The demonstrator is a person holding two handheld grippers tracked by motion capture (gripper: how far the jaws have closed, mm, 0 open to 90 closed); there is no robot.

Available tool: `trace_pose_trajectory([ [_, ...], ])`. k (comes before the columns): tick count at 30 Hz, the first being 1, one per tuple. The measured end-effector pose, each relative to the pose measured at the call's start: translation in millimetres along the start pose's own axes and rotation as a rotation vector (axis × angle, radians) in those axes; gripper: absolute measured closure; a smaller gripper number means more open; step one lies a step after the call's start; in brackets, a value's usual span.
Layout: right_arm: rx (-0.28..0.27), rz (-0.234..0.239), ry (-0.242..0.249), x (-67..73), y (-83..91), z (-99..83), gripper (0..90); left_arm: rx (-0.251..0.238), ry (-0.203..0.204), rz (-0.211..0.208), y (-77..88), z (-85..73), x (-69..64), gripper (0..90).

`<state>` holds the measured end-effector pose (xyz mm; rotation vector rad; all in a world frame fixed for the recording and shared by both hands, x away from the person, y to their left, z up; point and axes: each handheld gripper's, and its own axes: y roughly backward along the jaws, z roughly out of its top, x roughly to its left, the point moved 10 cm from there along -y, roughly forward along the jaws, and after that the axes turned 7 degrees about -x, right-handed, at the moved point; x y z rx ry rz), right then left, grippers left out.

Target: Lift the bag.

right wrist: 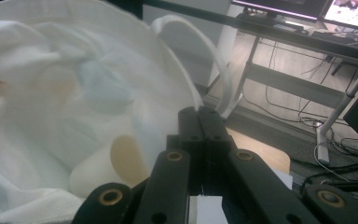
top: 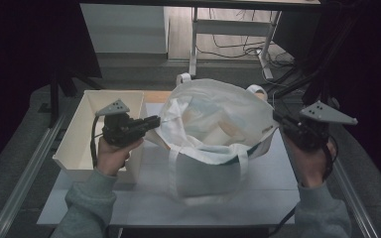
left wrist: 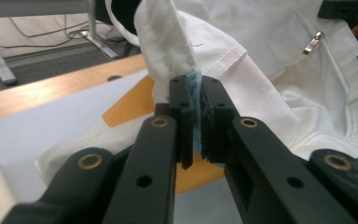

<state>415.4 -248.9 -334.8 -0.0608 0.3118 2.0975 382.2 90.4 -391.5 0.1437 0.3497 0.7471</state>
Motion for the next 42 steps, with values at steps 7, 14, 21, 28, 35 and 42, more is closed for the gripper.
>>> trace_pose_trajectory([
  [7, 0.104, 0.021, -0.026, -4.7, -45.5, -36.8, 89.0, 0.144, -0.006, 0.05, -27.8, -29.0, 15.0, 82.3],
  [14, 0.202, 0.056, -0.017, 5.6, -79.3, -70.1, 88.9, 0.267, -0.027, 0.079, -39.8, -47.7, 25.2, 79.1],
  [21, 0.302, 0.106, -0.081, 16.9, -102.1, -130.7, 88.9, 0.332, -0.026, 0.05, -49.1, -59.9, 21.8, 73.5],
  [28, 0.16, 0.137, -0.112, 17.0, -91.5, -103.8, 59.5, 0.202, -0.033, 0.057, -30.8, -40.4, 14.6, 37.0],
  [35, 0.064, 0.229, -0.099, 30.6, -38.9, -93.4, 44.8, 0.107, -0.063, 0.052, 24.8, -42.8, 7.0, 27.1],
  [42, 0.074, 0.249, -0.101, 33.0, -7.4, -128.1, 39.6, 0.113, -0.047, 0.094, 58.5, -78.6, 19.5, 18.6],
])
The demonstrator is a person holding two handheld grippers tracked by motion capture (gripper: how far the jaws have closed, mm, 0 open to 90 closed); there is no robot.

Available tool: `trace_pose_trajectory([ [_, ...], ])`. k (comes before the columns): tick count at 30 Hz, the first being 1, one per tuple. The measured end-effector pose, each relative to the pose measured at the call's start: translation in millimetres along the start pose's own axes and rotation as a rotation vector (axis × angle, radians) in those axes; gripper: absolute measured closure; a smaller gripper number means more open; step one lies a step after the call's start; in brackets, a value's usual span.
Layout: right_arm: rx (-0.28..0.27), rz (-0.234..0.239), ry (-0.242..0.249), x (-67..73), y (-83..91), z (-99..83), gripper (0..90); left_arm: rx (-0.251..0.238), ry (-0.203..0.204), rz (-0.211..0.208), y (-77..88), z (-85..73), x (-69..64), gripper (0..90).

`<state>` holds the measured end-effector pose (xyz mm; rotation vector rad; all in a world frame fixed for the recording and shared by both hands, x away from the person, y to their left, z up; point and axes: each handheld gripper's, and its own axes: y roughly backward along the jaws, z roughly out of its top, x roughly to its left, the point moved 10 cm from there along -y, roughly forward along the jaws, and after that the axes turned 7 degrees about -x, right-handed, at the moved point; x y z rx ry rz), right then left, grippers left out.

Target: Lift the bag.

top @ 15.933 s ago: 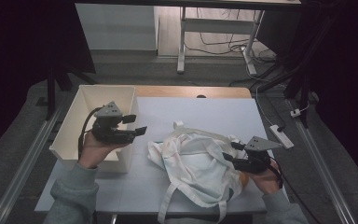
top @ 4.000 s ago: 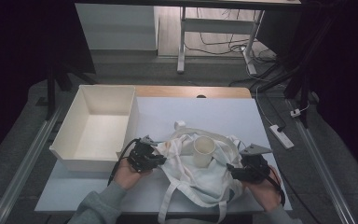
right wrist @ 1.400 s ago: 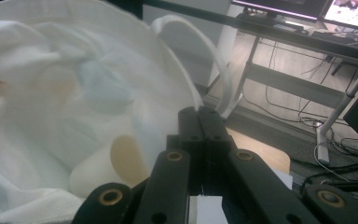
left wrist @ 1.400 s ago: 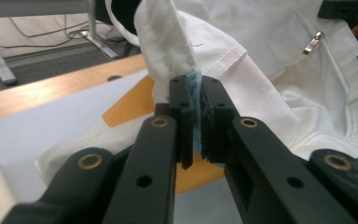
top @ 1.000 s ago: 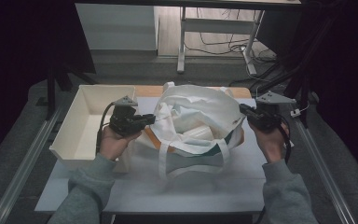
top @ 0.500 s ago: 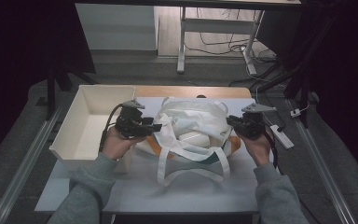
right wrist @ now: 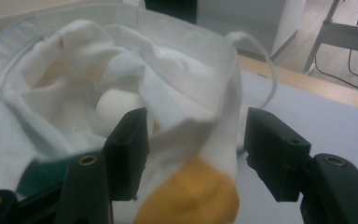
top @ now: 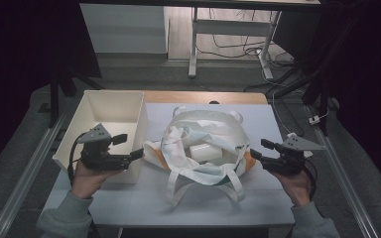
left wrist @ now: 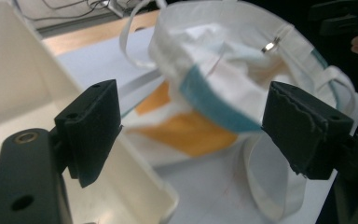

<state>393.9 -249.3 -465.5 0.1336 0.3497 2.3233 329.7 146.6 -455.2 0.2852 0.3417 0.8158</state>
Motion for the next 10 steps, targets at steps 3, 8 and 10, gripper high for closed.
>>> trace_pose_trajectory([
  [3, 0.011, 0.009, -0.006, 1.2, 4.3, -12.7, 38.8, 0.015, 0.006, -0.001, 2.4, -14.3, 2.3, 17.2],
  [8, 0.047, 0.007, 0.031, 4.3, 5.5, -25.1, 38.0, 0.042, 0.006, -0.009, 0.4, -28.1, 3.4, 15.7],
  [10, 0.042, 0.011, 0.032, 5.3, 5.0, -24.6, 38.0, 0.046, 0.007, -0.012, -0.9, -30.4, 3.7, 15.7],
])
